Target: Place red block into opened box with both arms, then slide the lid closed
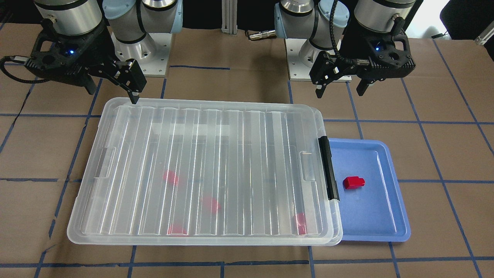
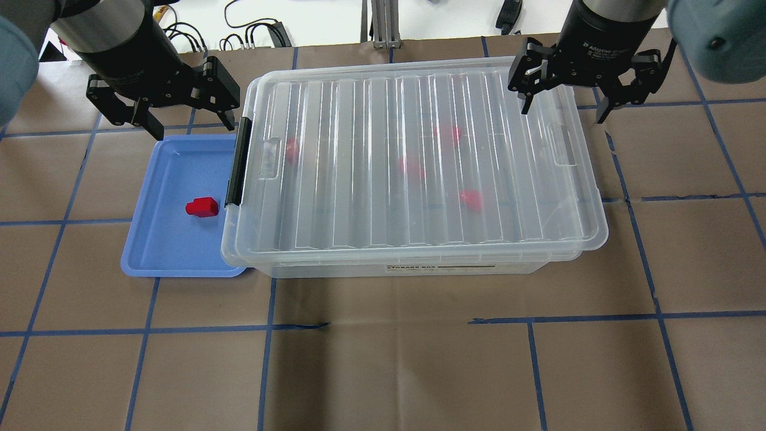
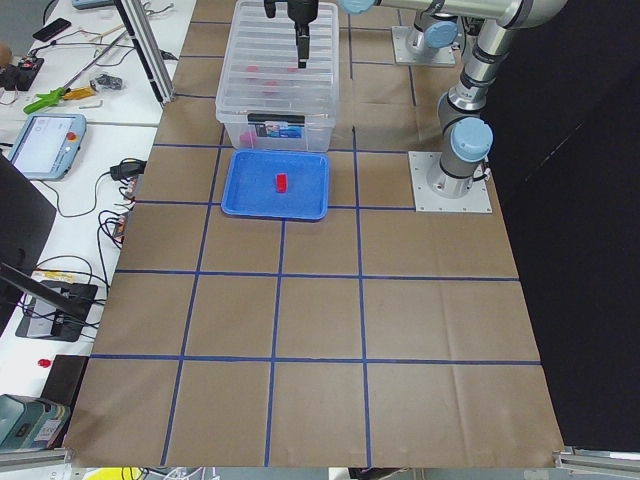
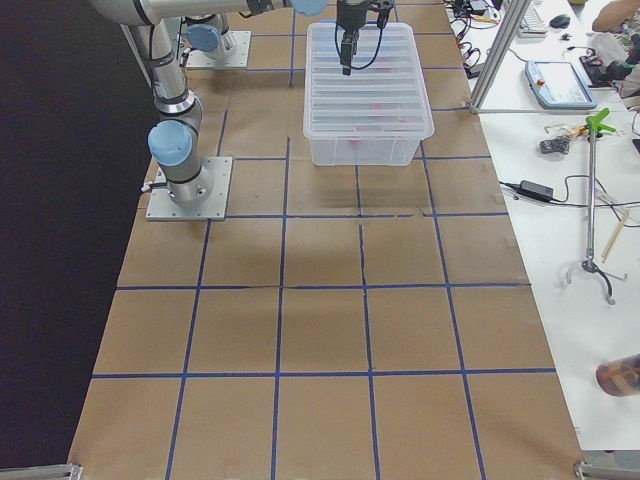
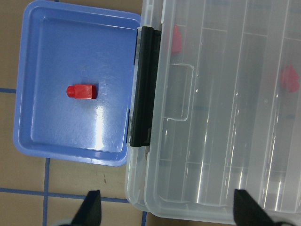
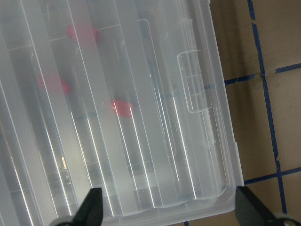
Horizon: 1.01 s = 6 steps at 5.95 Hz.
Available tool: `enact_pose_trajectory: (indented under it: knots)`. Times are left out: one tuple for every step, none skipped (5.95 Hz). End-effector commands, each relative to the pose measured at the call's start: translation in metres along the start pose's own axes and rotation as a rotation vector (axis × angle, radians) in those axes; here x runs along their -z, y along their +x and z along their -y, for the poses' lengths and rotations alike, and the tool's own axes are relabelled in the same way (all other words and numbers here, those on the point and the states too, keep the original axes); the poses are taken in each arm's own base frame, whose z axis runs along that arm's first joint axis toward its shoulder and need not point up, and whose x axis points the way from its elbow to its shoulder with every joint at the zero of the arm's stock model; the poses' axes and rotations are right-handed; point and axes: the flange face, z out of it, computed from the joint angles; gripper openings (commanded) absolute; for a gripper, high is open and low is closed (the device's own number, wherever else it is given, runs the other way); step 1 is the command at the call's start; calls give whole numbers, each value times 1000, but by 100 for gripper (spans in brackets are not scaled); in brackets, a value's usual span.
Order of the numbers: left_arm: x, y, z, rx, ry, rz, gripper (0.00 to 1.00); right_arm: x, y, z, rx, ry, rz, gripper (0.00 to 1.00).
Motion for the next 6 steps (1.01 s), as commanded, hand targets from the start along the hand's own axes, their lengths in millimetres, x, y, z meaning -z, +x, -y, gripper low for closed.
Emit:
enact_pose_trajectory:
  knots:
    - [0, 0, 0, 0, 0, 0, 98, 0, 0, 1, 0, -1, 0, 100]
    - [0, 0, 0, 0, 0, 0, 98, 0, 0, 0, 0, -2, -1, 100]
    - [0, 0, 0, 2, 0, 0, 98, 2, 0, -2, 2, 1, 0, 100]
    - [-1, 0, 0, 0, -1, 0, 98, -1, 2, 3, -1, -5, -2, 100]
    - [-1, 0, 0, 0, -1, 0, 98, 0, 11, 9, 50, 4, -5, 100]
    - [0, 0, 0, 0, 0, 0, 98, -4, 44, 24, 89, -8, -9, 100]
